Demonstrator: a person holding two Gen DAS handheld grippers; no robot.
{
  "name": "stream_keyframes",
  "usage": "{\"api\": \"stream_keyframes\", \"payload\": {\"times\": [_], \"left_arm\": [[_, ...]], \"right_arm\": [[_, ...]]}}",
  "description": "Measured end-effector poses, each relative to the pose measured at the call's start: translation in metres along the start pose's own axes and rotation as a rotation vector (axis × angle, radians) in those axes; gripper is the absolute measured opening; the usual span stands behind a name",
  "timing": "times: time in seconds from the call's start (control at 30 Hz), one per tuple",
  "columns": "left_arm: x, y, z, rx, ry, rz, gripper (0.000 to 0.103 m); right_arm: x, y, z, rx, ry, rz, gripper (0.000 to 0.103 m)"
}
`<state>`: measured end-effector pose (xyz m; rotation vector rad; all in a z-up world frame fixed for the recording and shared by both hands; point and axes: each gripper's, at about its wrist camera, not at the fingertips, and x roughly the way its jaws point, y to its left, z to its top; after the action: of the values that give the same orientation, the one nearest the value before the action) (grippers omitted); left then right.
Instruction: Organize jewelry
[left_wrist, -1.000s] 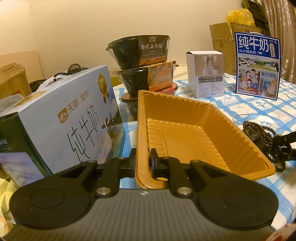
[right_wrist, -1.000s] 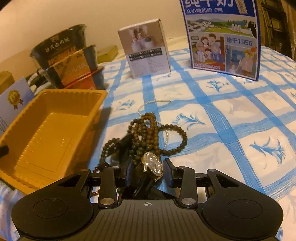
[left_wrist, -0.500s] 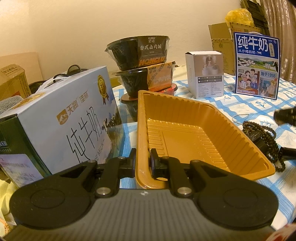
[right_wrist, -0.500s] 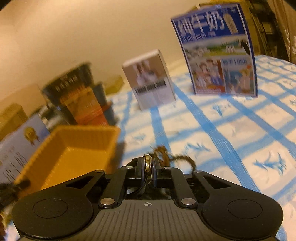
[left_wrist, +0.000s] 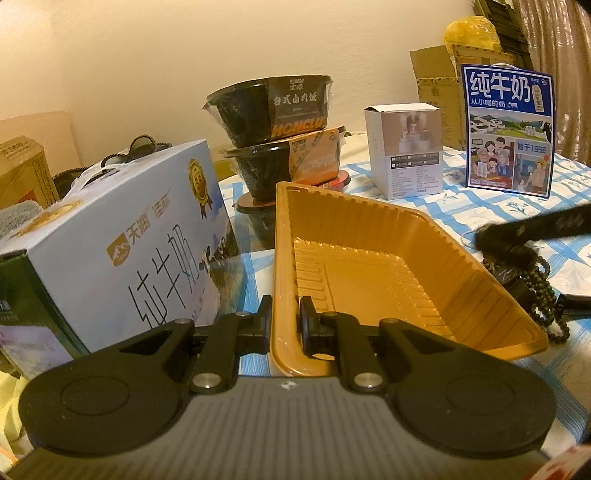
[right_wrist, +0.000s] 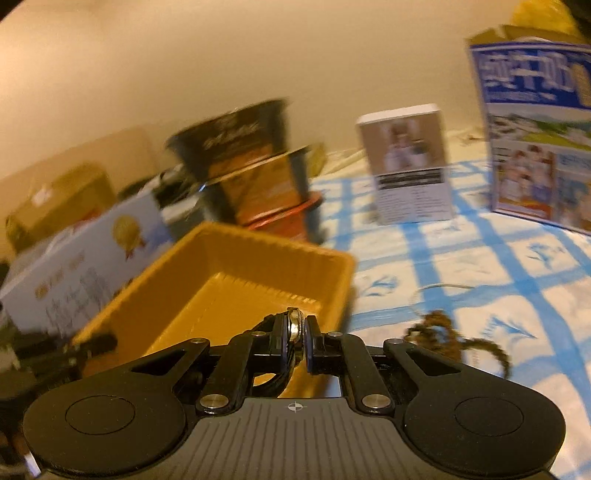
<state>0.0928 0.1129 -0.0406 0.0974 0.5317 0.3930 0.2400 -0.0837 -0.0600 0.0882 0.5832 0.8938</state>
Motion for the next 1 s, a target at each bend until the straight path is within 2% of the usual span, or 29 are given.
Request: {"api": "stream_keyframes", "payload": {"times": [0.23, 0.33, 0.4, 0.57, 0.63, 0.67, 0.7, 0.73, 0.8, 0.9, 1.0], "left_arm": [[0.001, 0.001, 0.003, 0.01, -0.001, -0.006, 0.013], [0.001, 0.0, 0.003, 0.013, -0.002, -0.005, 0.013], [0.001, 0.0, 0.002, 0.011, 0.001, -0.007, 0.013], [0.002, 0.0, 0.003, 0.009, 0.003, 0.001, 0.013], [0.003, -0.001, 0.002, 0.01, 0.005, 0.004, 0.013], [0.003, -0.001, 0.003, 0.011, 0.005, 0.005, 0.013], [0.003, -0.001, 0.003, 0.009, 0.004, 0.005, 0.013], [0.004, -0.001, 0.003, 0.008, 0.004, 0.006, 0.013], [0.003, -0.001, 0.003, 0.004, 0.002, 0.007, 0.013], [0.004, -0.001, 0.002, 0.0, 0.003, 0.009, 0.013], [0.005, -0.001, 0.001, -0.002, 0.007, 0.01, 0.013]], "right_arm": [[0.032, 0.029, -0.02, -0.216, 0.064, -0.063, 0.009], [0.037, 0.026, -0.027, -0.22, 0.089, -0.055, 0.009], [0.034, 0.024, -0.027, -0.208, 0.072, -0.047, 0.009], [0.011, 0.007, -0.012, -0.108, 0.043, -0.021, 0.011], [-0.008, -0.006, -0.003, -0.063, 0.012, -0.04, 0.018], [-0.017, -0.017, 0.002, -0.048, 0.008, -0.054, 0.035], [-0.027, -0.028, 0.005, -0.036, 0.003, -0.074, 0.056], [-0.039, -0.039, 0.006, -0.023, -0.011, -0.097, 0.064], [-0.059, -0.064, 0.006, -0.003, -0.011, -0.135, 0.068], [-0.079, -0.095, -0.005, 0.014, 0.062, -0.153, 0.068], [-0.084, -0.108, -0.018, -0.007, 0.144, -0.138, 0.068]]}}
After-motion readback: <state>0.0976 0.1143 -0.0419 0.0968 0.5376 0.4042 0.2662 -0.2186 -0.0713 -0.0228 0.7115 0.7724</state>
